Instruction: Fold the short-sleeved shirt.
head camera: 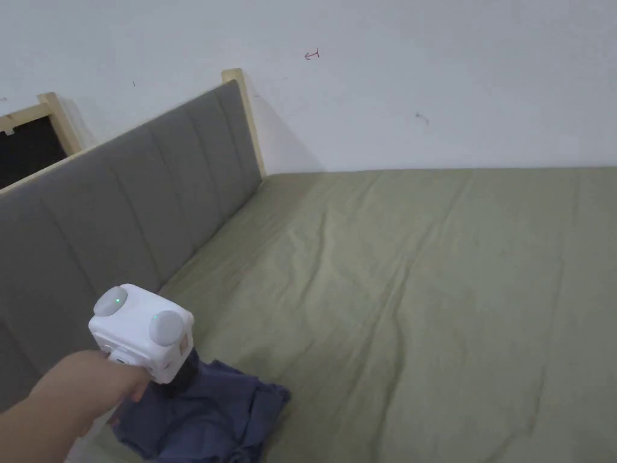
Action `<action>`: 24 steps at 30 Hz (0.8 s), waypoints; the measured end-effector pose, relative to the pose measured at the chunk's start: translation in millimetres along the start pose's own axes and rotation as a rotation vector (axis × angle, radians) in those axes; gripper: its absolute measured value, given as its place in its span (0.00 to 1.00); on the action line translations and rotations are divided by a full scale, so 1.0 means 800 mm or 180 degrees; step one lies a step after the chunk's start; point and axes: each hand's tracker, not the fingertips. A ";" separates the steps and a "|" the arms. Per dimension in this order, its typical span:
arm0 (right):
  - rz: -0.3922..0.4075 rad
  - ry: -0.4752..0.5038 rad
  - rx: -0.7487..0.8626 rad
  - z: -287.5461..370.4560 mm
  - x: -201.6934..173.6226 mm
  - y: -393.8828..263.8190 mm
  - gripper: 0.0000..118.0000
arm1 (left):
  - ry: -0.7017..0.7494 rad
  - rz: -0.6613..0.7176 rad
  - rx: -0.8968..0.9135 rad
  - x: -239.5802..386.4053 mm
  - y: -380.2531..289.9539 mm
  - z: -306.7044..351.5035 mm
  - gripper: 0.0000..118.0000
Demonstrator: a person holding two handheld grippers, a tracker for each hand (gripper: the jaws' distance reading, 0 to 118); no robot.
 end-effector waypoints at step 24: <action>-0.0528 -0.0105 0.0673 0.108 0.000 0.009 0.00 | -0.2120 0.0974 0.3053 0.313 -0.211 0.307 0.00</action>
